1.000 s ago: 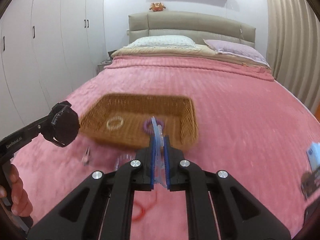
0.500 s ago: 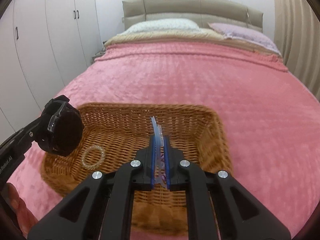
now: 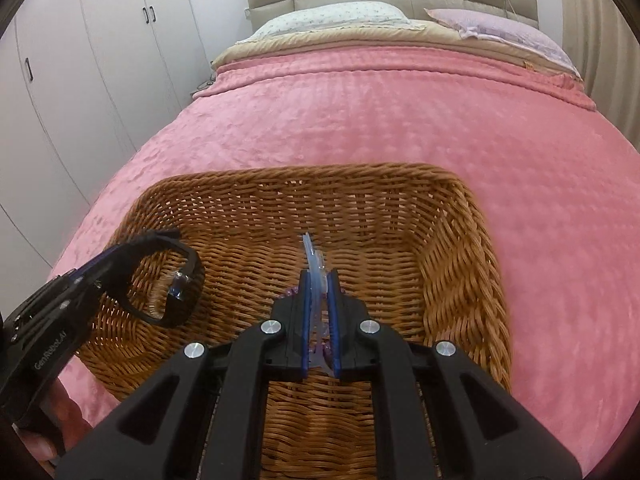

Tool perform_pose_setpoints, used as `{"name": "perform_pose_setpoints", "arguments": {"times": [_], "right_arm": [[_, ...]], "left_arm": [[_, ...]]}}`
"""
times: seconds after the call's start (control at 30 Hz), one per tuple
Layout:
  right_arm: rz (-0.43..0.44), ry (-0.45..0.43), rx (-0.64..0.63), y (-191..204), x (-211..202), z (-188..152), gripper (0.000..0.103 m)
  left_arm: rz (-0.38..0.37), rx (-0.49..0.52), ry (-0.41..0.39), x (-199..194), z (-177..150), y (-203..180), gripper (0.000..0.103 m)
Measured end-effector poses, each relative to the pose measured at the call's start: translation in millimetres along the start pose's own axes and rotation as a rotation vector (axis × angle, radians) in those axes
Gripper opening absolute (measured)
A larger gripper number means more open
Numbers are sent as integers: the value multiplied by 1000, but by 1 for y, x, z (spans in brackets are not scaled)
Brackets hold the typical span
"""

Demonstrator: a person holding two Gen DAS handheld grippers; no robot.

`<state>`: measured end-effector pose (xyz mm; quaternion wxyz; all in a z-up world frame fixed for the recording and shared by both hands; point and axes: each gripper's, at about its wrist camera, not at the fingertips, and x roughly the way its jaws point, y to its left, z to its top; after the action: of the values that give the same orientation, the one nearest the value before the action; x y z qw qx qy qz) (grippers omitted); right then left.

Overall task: Organize jewelry
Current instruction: 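Carry watch and blue clip into the basket and release both, then grasp the cream coil hair tie with left tool while right tool grasps pink hair clip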

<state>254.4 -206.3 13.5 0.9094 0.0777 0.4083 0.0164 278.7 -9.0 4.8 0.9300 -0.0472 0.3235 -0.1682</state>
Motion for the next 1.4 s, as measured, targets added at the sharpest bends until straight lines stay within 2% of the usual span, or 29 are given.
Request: {"name": "perform_pose_setpoints", "arguments": {"times": [0.23,0.3,0.43,0.5,0.57,0.63,0.67,0.8,0.93,1.07,1.23,1.4], "right_arm": [[41,11,6,1,-4,-2,7],[39,2,10,1,-8,-2,7],[46,-24,16,1,-22,-3,8],[39,-41,8,5,-32,-5,8],[42,-55,0,9,-49,-10,14],[51,-65,-14,13,-69,-20,30],[49,-71,-21,15,-76,-24,31],[65,-83,-43,23,-113,-46,32],[82,-104,-49,29,-147,-63,33],[107,-133,-47,35,-175,-75,43],[115,-141,-64,43,-199,-95,43],[119,-104,-68,48,-202,-122,43]], "left_arm": [[-23,-24,15,-2,0,4,7],[-35,-29,1,-8,0,5,10],[-83,-38,-54,-32,2,2,40],[-104,-29,-93,-50,4,-3,45],[-127,-19,-113,-67,5,-8,52],[-156,-15,-140,-88,4,-14,59],[-168,-12,-154,-99,2,-17,62],[-196,15,-183,-145,-13,-27,65],[-189,59,-199,-184,-28,-30,67],[-167,87,-203,-220,-41,-28,67],[-173,38,-192,-250,-62,-12,67],[-183,-12,-138,-258,-93,3,67]]}}
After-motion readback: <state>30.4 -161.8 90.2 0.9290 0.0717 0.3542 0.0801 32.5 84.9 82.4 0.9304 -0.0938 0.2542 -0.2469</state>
